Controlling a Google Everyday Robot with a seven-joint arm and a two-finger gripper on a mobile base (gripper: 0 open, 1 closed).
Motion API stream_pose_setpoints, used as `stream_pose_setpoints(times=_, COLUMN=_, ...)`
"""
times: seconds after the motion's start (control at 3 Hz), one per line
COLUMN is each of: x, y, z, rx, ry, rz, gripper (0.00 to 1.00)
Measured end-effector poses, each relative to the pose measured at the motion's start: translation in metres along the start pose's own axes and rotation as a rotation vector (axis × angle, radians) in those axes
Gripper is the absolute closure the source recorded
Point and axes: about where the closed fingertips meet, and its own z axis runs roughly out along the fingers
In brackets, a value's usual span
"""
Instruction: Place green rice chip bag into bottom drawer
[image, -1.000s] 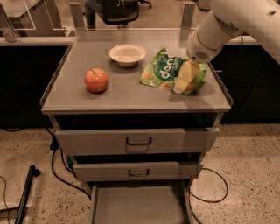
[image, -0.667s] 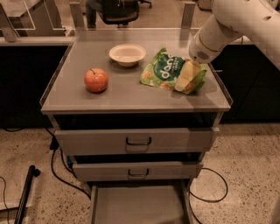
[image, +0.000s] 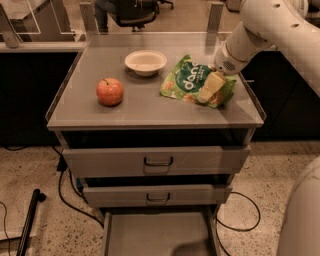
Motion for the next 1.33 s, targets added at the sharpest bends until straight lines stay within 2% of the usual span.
stream_pose_setpoints(times=1.0, x=0.0005, y=0.0010, z=0.0017, rx=-0.010, ry=0.001, rz=0.003, gripper=0.87)
stream_pose_setpoints(times=1.33, x=0.0004, y=0.0020, z=0.0008, rx=-0.010, ry=0.002, rz=-0.001, gripper=1.00)
